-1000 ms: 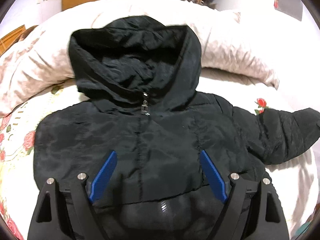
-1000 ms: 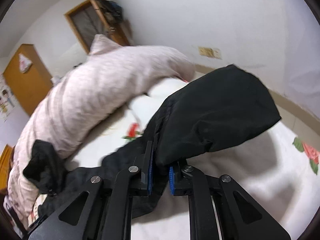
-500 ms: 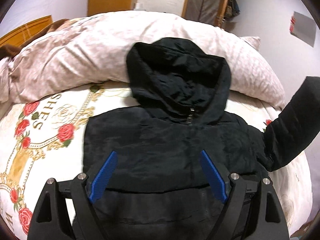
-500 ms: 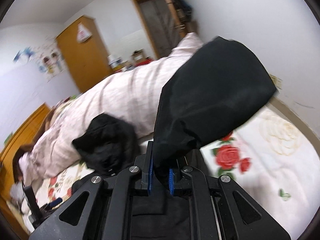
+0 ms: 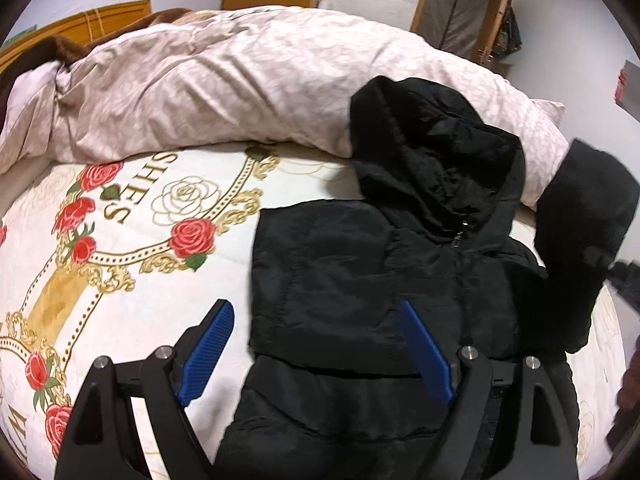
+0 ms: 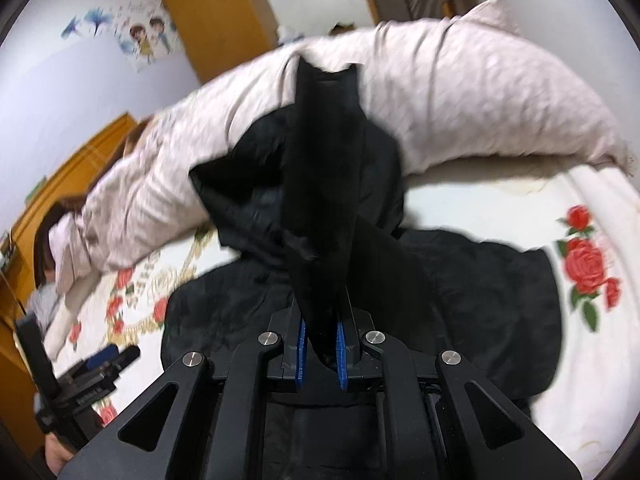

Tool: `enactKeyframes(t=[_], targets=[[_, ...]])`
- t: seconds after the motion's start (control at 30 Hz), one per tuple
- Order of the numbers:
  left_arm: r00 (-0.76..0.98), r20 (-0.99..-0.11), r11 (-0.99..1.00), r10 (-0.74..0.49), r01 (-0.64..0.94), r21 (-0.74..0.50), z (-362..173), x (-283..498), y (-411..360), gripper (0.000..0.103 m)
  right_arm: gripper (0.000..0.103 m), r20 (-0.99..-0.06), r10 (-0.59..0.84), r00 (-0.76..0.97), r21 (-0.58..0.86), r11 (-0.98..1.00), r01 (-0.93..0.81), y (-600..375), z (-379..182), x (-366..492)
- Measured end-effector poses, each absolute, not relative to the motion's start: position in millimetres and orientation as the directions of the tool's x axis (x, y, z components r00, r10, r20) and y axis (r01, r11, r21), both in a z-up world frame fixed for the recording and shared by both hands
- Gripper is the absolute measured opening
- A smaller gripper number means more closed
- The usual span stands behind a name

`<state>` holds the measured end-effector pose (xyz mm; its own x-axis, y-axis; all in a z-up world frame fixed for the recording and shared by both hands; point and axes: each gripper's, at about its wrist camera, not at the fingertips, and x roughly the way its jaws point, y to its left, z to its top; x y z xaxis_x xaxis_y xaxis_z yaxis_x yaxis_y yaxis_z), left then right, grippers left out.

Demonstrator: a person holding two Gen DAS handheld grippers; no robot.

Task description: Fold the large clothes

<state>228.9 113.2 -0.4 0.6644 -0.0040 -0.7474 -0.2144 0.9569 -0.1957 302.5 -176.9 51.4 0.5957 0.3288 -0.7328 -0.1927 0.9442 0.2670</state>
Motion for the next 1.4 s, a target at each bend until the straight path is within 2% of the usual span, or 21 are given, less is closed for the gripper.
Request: enactKeyframes(t=[0.13, 0.27, 0.37, 0.43, 0.5, 0.53, 0.7, 0.8, 0.87, 0.93, 0.97, 1.0, 1.03, 1.17, 1.3, 1.4], targets=[[0.657, -0.754, 0.952, -0.004, -0.229, -0.205, -13, 229, 125, 0.086, 0.012, -0.781, 0.334, 0.527, 0.251, 0.942, -0.225, -151, 14, 307], [0.645, -0.764, 0.944, -0.013, -0.244, -0.222, -23, 230, 133, 0.086, 0.017, -0.828, 0.327, 0.456, 0.233, 0.939, -0.251, -132, -23, 310], [0.645, -0.764, 0.942, -0.022, -0.242, -0.232, -25, 231, 134, 0.086, 0.033, -0.836, 0.345, 0.427, 0.243, 0.93, -0.275, -127, -35, 307], [0.648, -0.761, 0.943, -0.026, -0.236, -0.233, -21, 232, 133, 0.086, 0.051, -0.83, 0.365, 0.422, 0.253, 0.92, -0.299, -125, -33, 304], [0.659, -0.751, 0.945, -0.032, -0.224, -0.237, -14, 233, 129, 0.086, 0.064, -0.817, 0.396, 0.419, 0.27, 0.905, -0.328, -125, -23, 297], [0.665, -0.746, 0.947, -0.036, -0.217, -0.239, -9, 234, 126, 0.086, 0.068, -0.812, 0.406, 0.419, 0.276, 0.9, -0.338, -124, -19, 294], [0.7, -0.709, 0.954, -0.091, -0.142, -0.263, 14, 248, 97, 0.086, 0.068, -0.756, 0.448, 0.477, 0.305, 0.886, -0.349, -153, 13, 273], [0.701, -0.696, 0.956, -0.155, -0.072, -0.285, 18, 273, 70, 0.086, 0.068, -0.748, 0.361, 0.557, 0.24, 0.929, -0.281, -192, 23, 275], [0.703, -0.685, 0.955, -0.193, -0.025, -0.295, 14, 288, 52, 0.082, 0.068, -0.758, 0.29, 0.585, 0.213, 0.957, -0.198, -225, 20, 284], [0.688, -0.699, 0.963, -0.197, 0.002, -0.269, 2, 304, 33, 0.061, 0.068, -0.762, 0.234, 0.604, 0.193, 0.972, -0.133, -250, 13, 293], [0.672, -0.714, 0.967, -0.196, 0.01, -0.256, -8, 310, 26, 0.054, 0.066, -0.774, 0.189, 0.604, 0.164, 0.982, -0.097, -261, 5, 302], [0.643, -0.741, 0.969, -0.194, 0.008, -0.246, -23, 317, 20, 0.042, 0.059, -0.786, 0.164, 0.596, 0.147, 0.986, -0.077, -268, -3, 309], [0.614, -0.767, 0.972, -0.185, -0.002, -0.236, -37, 322, 17, 0.037, 0.052, -0.804, 0.143, 0.577, 0.135, 0.989, -0.057, -274, -15, 316], [0.59, -0.787, 0.97, -0.179, -0.025, -0.24, -73, 320, 18, 0.038, 0.051, -0.838, 0.128, 0.53, 0.119, 0.992, -0.05, -277, -47, 326], [0.606, -0.783, 0.983, -0.141, -0.01, -0.185, -78, 317, 10, 0.038, 0.051, -0.846, 0.08, 0.528, 0.06, 0.997, -0.054, -267, -68, 327], [0.609, -0.778, 0.978, -0.155, -0.016, -0.207, -80, 317, 14, 0.039, 0.051, -0.841, 0.067, 0.537, 0.044, 0.998, -0.054, -269, -72, 325]])
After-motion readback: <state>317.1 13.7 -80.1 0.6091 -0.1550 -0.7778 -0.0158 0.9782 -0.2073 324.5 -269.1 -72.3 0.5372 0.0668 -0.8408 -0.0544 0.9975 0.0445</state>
